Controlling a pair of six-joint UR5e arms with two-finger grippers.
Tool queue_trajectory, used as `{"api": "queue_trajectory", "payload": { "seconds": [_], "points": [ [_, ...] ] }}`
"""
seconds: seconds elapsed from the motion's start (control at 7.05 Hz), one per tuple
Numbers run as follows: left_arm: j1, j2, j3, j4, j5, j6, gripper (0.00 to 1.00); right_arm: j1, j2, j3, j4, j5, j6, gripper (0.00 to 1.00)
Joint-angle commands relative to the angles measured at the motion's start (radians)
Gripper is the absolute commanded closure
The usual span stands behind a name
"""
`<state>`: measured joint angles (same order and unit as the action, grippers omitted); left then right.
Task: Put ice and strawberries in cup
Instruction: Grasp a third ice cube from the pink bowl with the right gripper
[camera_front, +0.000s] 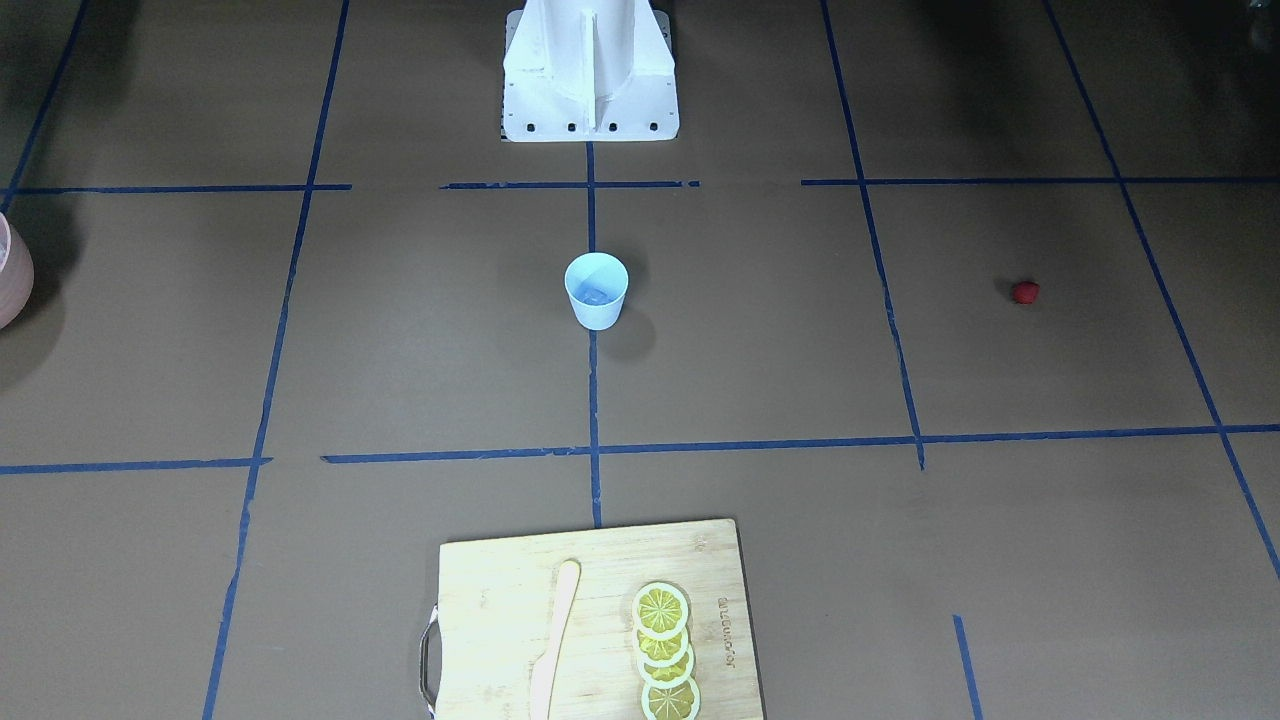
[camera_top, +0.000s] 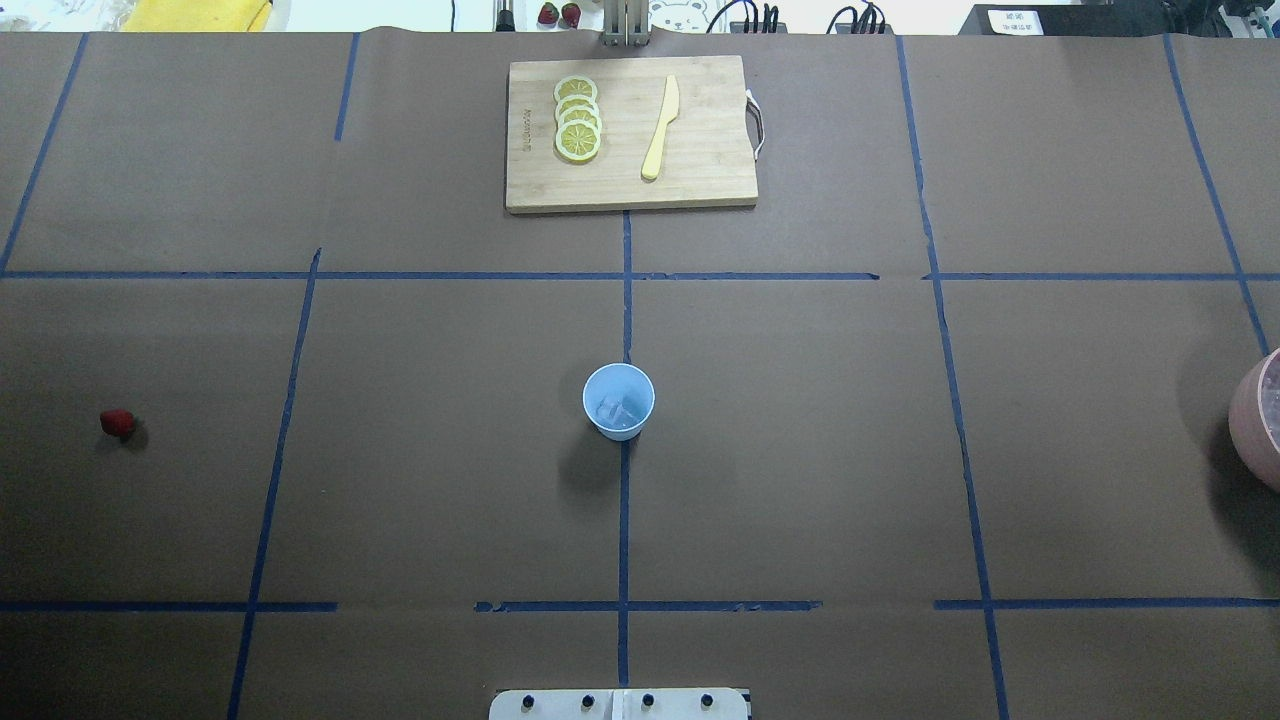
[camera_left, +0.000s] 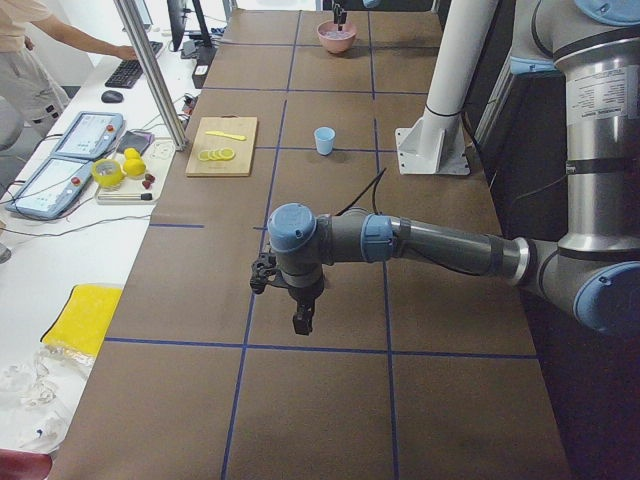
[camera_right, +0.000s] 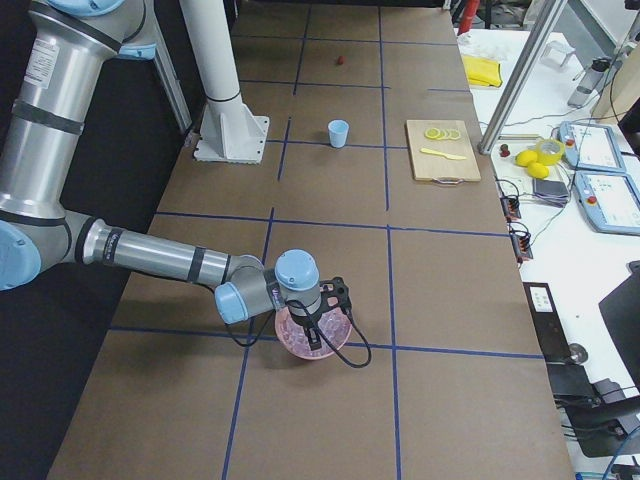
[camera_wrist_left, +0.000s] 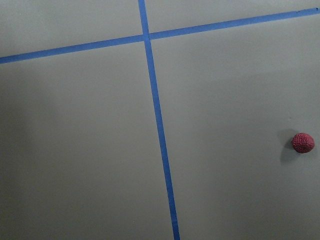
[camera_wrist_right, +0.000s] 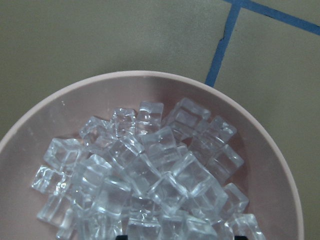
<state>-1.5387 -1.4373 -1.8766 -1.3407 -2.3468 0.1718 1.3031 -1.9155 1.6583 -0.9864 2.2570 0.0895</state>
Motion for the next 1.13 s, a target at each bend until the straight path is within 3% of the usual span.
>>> {"api": "queue_trajectory", "payload": {
  "seconds": [0.0,0.14,0.28,0.57,0.71,0.99],
  "points": [
    [0.000,0.000,-0.001,0.000,0.000,0.000,0.00,-0.018,0.000,-0.002,0.005,-0.017,0.007,0.24],
    [0.000,0.000,-0.004,0.000,0.000,0.000,0.00,-0.018,-0.002,-0.006,0.005,-0.019,0.006,0.26],
    [0.000,0.000,-0.004,0.000,0.000,0.000,0.00,-0.018,0.000,-0.012,0.005,-0.019,0.007,0.35],
    [0.000,0.000,-0.004,0.000,0.000,0.000,0.00,-0.018,0.000,-0.014,0.005,-0.019,0.004,0.78],
    [0.000,0.000,-0.004,0.000,0.000,0.000,0.00,-0.016,0.000,-0.009,0.005,-0.016,0.001,0.92],
    [0.000,0.000,-0.004,0.000,0.000,0.000,0.00,0.016,0.001,0.036,-0.009,0.007,0.003,0.97]
  ]
}}
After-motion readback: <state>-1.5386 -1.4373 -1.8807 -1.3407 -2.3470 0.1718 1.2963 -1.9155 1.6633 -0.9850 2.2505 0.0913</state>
